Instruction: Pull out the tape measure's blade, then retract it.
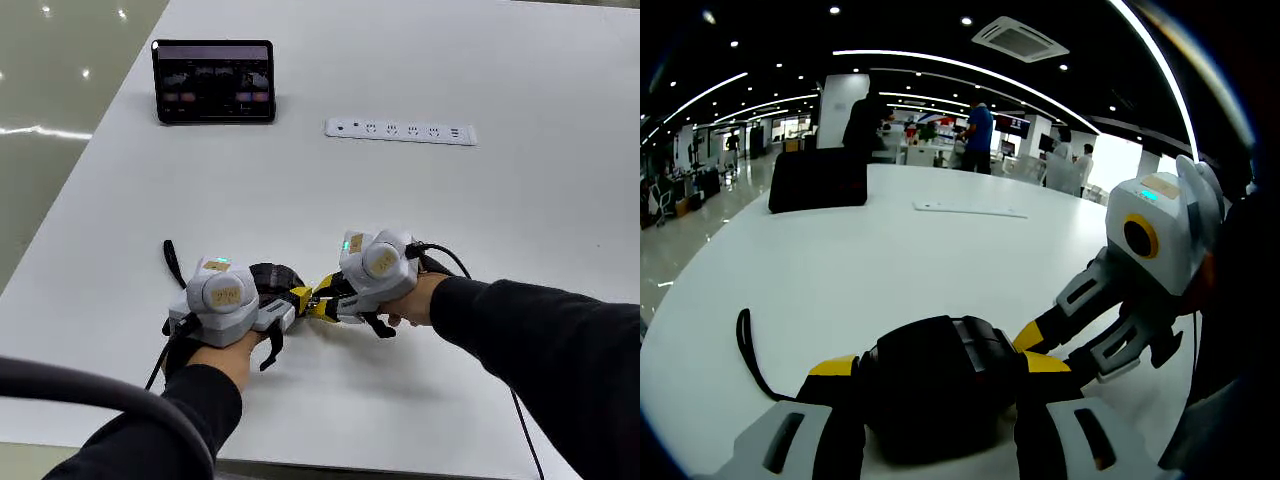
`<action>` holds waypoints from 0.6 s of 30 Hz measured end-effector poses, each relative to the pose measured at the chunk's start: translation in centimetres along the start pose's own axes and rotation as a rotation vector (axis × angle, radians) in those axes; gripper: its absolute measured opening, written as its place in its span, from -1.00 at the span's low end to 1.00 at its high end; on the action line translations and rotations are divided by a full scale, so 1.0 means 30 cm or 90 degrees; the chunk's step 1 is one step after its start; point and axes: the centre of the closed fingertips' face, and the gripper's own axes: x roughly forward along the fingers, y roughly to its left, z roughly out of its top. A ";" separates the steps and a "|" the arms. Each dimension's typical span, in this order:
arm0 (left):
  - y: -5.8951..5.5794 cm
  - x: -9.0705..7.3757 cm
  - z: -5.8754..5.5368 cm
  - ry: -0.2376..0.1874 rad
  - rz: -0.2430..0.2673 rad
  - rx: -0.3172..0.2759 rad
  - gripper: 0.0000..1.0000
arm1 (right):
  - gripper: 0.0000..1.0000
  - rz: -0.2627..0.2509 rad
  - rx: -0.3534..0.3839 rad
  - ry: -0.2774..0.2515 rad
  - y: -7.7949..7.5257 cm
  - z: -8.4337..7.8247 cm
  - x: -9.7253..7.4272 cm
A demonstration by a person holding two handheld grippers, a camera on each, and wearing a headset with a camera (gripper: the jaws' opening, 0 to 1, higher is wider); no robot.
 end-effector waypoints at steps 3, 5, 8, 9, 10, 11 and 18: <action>0.001 0.001 -0.001 0.000 0.000 0.000 0.13 | -0.79 0.002 -0.001 0.003 -0.001 -0.001 -0.002; 0.001 0.002 -0.001 0.001 0.000 0.000 0.13 | -0.79 0.002 -0.002 0.003 -0.002 -0.002 0.000; 0.000 0.002 -0.003 0.002 0.000 0.000 0.13 | -0.79 0.002 -0.002 0.004 -0.001 -0.003 -0.001; 0.000 0.002 -0.003 0.002 0.000 0.001 0.13 | -0.79 0.001 -0.002 0.004 -0.001 -0.003 -0.001; 0.000 0.002 -0.004 0.002 0.000 0.001 0.13 | -0.78 0.000 -0.001 0.004 -0.002 -0.003 -0.001; 0.000 0.002 -0.003 0.003 0.000 0.000 0.13 | -0.78 0.000 0.000 0.004 -0.002 -0.003 -0.002; -0.001 0.003 -0.004 0.003 -0.001 0.000 0.14 | -0.78 -0.001 0.006 0.009 -0.003 -0.005 -0.002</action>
